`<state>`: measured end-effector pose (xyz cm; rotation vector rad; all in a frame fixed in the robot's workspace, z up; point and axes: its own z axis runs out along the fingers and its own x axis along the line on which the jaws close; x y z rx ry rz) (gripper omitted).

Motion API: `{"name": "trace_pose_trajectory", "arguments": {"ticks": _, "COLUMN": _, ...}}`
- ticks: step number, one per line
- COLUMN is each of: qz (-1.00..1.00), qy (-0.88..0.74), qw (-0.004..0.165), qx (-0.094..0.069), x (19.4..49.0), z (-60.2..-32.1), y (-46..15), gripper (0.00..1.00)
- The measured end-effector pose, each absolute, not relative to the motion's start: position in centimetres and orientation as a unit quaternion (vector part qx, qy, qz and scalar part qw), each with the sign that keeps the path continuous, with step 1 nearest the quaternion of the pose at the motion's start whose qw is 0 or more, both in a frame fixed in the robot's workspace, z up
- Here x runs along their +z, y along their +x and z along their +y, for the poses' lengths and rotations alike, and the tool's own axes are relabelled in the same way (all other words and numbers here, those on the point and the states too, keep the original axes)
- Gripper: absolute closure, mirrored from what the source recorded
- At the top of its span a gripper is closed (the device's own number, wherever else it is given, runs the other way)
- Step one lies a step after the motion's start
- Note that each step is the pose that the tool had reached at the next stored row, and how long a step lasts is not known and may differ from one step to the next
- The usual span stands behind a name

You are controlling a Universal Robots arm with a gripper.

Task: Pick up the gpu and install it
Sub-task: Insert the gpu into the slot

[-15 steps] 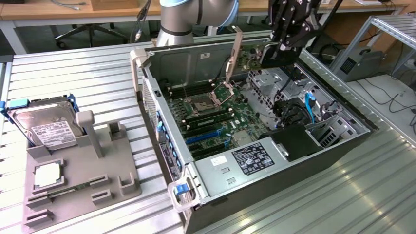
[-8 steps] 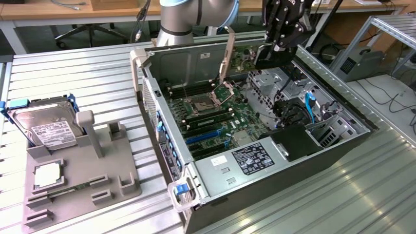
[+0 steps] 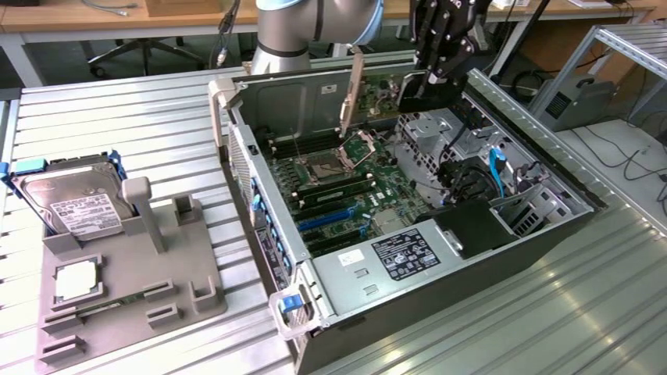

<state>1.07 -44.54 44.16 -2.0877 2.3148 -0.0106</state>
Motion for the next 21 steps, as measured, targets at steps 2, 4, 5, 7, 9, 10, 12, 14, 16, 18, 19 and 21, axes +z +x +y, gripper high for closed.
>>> {"name": "trace_pose_trajectory", "arguments": {"ticks": 2, "qz": 0.743, "qy": -0.67, "qw": 0.012, "qx": -0.003, "x": 44.2, "z": -44.5, "y": 0.9, "gripper": 0.73}}
{"name": "trace_pose_trajectory", "arguments": {"ticks": 4, "qz": 0.743, "qy": -0.67, "qw": 0.012, "qx": -0.003, "x": 44.2, "z": -44.5, "y": 0.9, "gripper": 0.73}}
{"name": "trace_pose_trajectory", "arguments": {"ticks": 5, "qz": 0.743, "qy": -0.67, "qw": 0.012, "qx": -0.003, "x": 44.2, "z": -44.5, "y": 0.9, "gripper": 0.73}}
{"name": "trace_pose_trajectory", "arguments": {"ticks": 7, "qz": 0.743, "qy": -0.67, "qw": 0.012, "qx": -0.003, "x": 44.2, "z": -44.5, "y": 0.9, "gripper": 0.73}}
{"name": "trace_pose_trajectory", "arguments": {"ticks": 9, "qz": 0.743, "qy": -0.67, "qw": 0.012, "qx": -0.003, "x": 44.2, "z": -44.5, "y": 0.9, "gripper": 0.73}}
{"name": "trace_pose_trajectory", "arguments": {"ticks": 10, "qz": 0.743, "qy": -0.67, "qw": 0.012, "qx": -0.003, "x": 44.2, "z": -44.5, "y": 0.9, "gripper": 0.73}}
{"name": "trace_pose_trajectory", "arguments": {"ticks": 12, "qz": 0.743, "qy": -0.669, "qw": 0.012, "qx": -0.003, "x": 44.2, "z": -44.5, "y": 0.8, "gripper": 0.73}}
{"name": "trace_pose_trajectory", "arguments": {"ticks": 14, "qz": 0.743, "qy": -0.67, "qw": 0.012, "qx": -0.003, "x": 44.2, "z": -44.5, "y": 0.6, "gripper": 0.73}}
{"name": "trace_pose_trajectory", "arguments": {"ticks": 16, "qz": 0.743, "qy": -0.67, "qw": 0.012, "qx": -0.003, "x": 44.2, "z": -44.5, "y": 0.3, "gripper": 0.73}}
{"name": "trace_pose_trajectory", "arguments": {"ticks": 18, "qz": 0.743, "qy": -0.67, "qw": 0.012, "qx": -0.003, "x": 44.2, "z": -44.5, "y": -0.1, "gripper": 0.73}}
{"name": "trace_pose_trajectory", "arguments": {"ticks": 19, "qz": 0.743, "qy": -0.67, "qw": 0.012, "qx": -0.003, "x": 44.2, "z": -44.5, "y": -0.2, "gripper": 0.73}}
{"name": "trace_pose_trajectory", "arguments": {"ticks": 21, "qz": 0.743, "qy": -0.67, "qw": 0.012, "qx": -0.003, "x": 44.2, "z": -44.5, "y": -0.5, "gripper": 0.73}}
